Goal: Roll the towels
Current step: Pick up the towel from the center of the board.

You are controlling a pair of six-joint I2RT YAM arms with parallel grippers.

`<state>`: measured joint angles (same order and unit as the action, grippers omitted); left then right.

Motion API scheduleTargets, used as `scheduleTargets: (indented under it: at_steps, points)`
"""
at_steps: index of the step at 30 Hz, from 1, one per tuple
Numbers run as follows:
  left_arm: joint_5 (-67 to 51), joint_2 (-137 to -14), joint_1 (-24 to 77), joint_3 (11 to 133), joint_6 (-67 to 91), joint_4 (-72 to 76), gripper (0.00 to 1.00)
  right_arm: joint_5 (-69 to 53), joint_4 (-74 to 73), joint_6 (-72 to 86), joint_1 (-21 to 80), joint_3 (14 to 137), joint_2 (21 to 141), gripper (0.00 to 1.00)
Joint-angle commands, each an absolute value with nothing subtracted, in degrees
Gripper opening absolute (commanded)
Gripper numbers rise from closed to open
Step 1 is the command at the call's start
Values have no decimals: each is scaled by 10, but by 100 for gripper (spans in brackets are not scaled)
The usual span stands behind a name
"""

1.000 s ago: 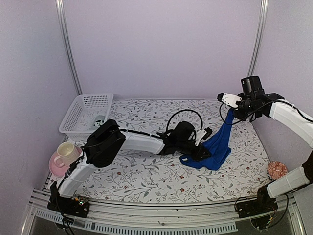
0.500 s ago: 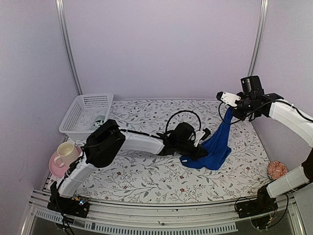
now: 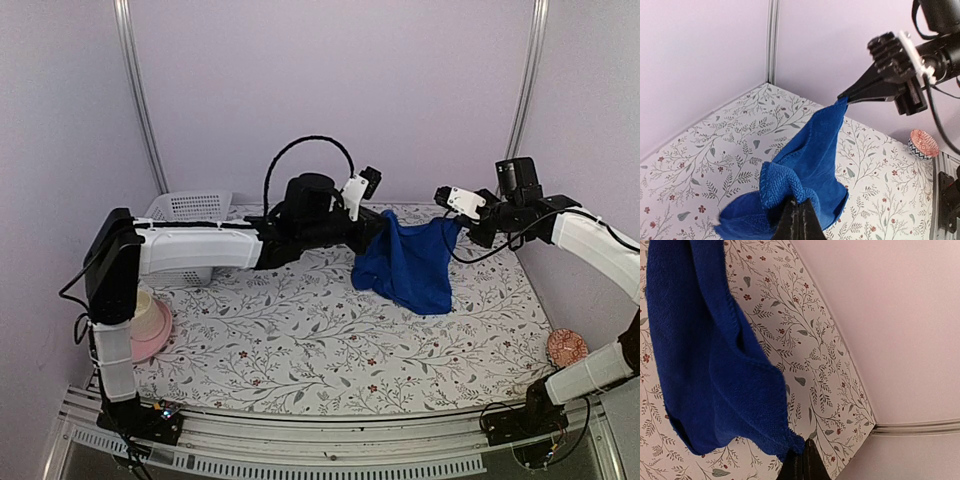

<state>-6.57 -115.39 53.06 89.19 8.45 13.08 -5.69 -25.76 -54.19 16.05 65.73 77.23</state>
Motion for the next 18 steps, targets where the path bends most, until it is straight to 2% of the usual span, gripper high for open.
scheduleTargets:
  at_steps: [1, 10, 11, 13, 14, 15, 18]
  points:
    - [-44, -1137, 568, 812, 47, 141, 0, -121, -254, -595, 158, 618, 731, 2]
    - [-148, -1169, 627, 720, 69, 106, 0, -165, -397, -730, 159, 556, 706, 2]
    - [-160, -1168, 627, 710, 76, 109, 11, -174, -410, -733, 160, 558, 712, 2]
    - [-170, -1158, 627, 690, 79, 115, 42, -171, -429, -732, 164, 562, 730, 2]
    - [-170, -1150, 626, 682, 78, 117, 51, -159, -430, -727, 167, 562, 742, 2]
    - [-164, -1141, 624, 676, 77, 116, 59, -145, -429, -719, 169, 563, 754, 2]
    - [-140, -1102, 612, 657, 70, 114, 73, -93, -406, -682, 170, 567, 793, 2]
